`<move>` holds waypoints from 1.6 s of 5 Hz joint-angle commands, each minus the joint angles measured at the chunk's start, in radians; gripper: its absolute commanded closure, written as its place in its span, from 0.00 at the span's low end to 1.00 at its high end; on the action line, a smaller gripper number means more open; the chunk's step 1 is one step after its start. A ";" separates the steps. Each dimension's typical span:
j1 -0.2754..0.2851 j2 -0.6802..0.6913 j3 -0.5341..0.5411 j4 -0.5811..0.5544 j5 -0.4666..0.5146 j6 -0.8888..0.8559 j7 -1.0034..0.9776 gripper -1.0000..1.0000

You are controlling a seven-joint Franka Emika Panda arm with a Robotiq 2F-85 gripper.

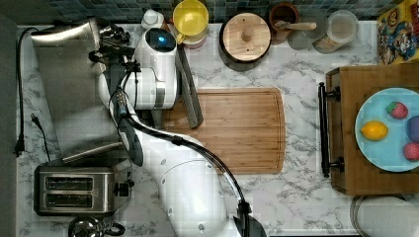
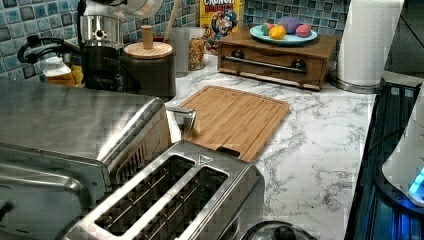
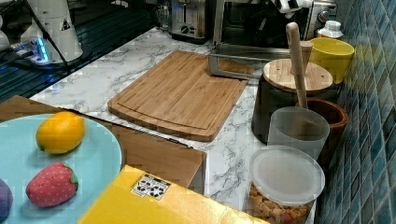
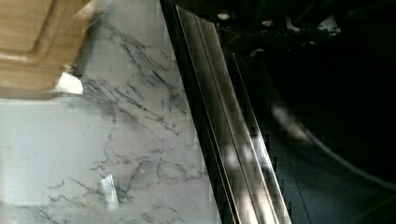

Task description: Put the bowl in the oven.

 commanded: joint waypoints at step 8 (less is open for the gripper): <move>-0.197 -0.157 -0.020 0.133 0.205 -0.252 0.120 0.50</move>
